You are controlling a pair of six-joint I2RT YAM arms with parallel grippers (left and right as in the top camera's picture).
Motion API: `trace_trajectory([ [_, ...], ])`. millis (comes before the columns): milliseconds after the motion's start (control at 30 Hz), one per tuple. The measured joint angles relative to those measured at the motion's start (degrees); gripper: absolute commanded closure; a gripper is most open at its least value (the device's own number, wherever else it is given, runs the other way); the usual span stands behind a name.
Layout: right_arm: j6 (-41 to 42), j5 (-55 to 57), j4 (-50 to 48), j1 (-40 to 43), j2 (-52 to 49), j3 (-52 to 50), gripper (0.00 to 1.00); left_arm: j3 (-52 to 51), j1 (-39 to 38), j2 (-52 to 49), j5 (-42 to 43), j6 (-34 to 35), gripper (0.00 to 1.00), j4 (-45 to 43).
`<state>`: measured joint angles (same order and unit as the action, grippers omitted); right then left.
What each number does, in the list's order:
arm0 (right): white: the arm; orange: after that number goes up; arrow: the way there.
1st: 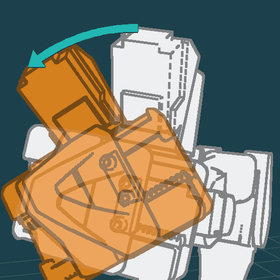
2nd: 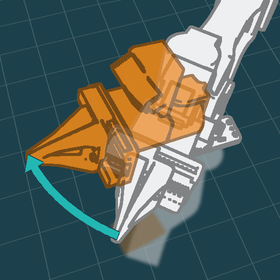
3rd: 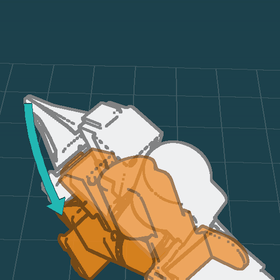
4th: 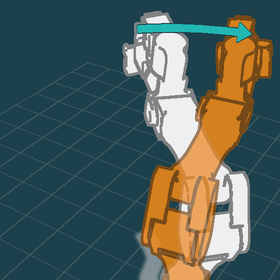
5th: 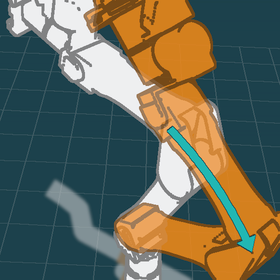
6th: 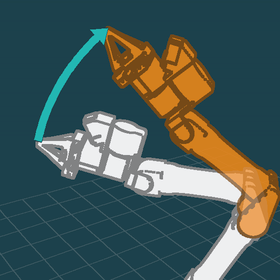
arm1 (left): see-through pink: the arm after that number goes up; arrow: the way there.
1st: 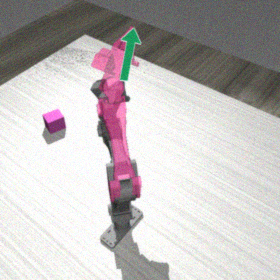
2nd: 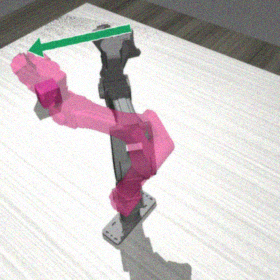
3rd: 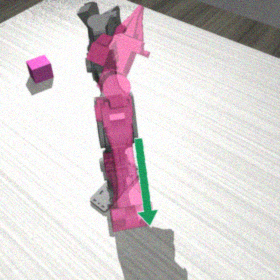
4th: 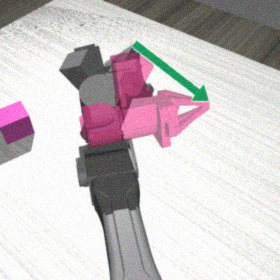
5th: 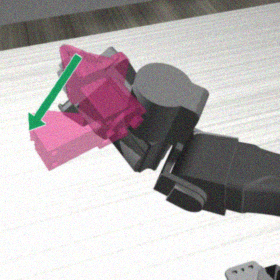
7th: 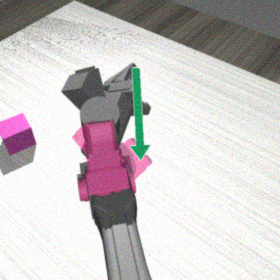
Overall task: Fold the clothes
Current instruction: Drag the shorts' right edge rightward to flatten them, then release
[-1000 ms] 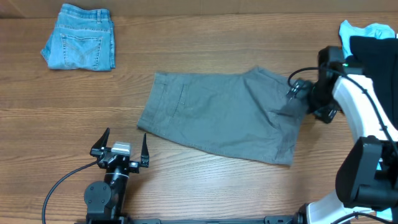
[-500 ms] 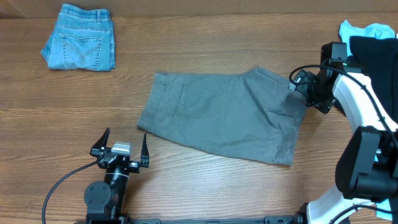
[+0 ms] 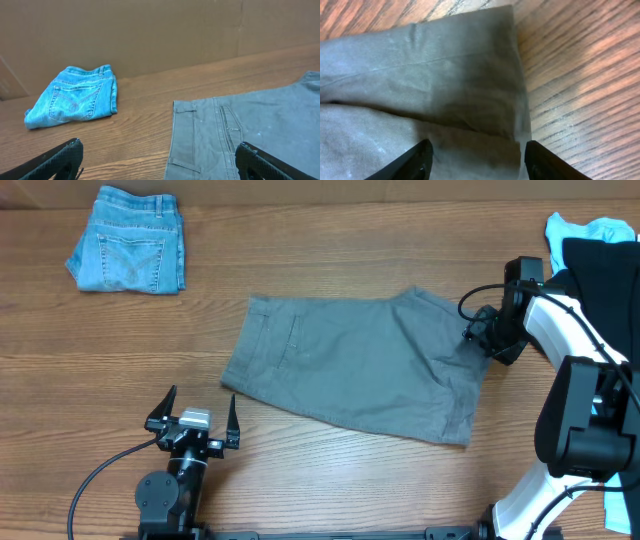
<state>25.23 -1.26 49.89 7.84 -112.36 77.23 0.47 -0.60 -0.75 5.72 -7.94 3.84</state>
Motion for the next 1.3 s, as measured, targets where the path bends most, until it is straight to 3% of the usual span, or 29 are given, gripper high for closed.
trace_trajectory([
  [67,0.00,0.02,0.00,0.00,0.00,0.00,0.42,0.00,0.00,0.00,0.02,0.00,0.00,0.02],
  [133,-0.07,-0.02,-0.09,0.00,0.00,0.00,0.56,0.00,0.00,0.00,0.00,0.00,0.00,0.02],
  [300,0.04,-0.02,-0.68,0.00,-0.48,0.00,0.76,0.00,0.00,0.00,0.00,0.00,0.00,0.02],
  [333,-0.02,-0.04,-0.92,0.00,-0.79,0.00,0.93,0.00,0.00,0.00,0.00,0.00,0.00,0.00],
  [367,0.00,-0.04,-1.09,0.00,-1.18,0.00,0.96,0.00,0.00,0.00,0.00,0.00,0.00,0.00],
  [667,-0.02,0.46,-0.74,0.02,-1.64,0.83,0.96,0.00,0.00,0.00,0.02,0.00,0.00,0.02],
  [933,-0.90,2.64,4.76,1.29,-1.79,11.52,0.96,0.00,0.00,0.00,0.02,0.00,0.00,0.00],
  [1233,-2.01,9.49,7.19,1.53,-1.79,11.76,0.96,0.00,0.00,0.00,0.00,0.00,0.00,0.00],
  [1267,-1.92,10.32,7.48,1.57,-1.79,11.76,0.94,0.00,0.00,0.00,0.00,0.00,0.00,0.02],
  [1300,-1.84,10.95,7.80,1.62,-1.79,11.76,0.80,0.00,0.00,0.00,0.02,0.02,0.00,0.00],
])
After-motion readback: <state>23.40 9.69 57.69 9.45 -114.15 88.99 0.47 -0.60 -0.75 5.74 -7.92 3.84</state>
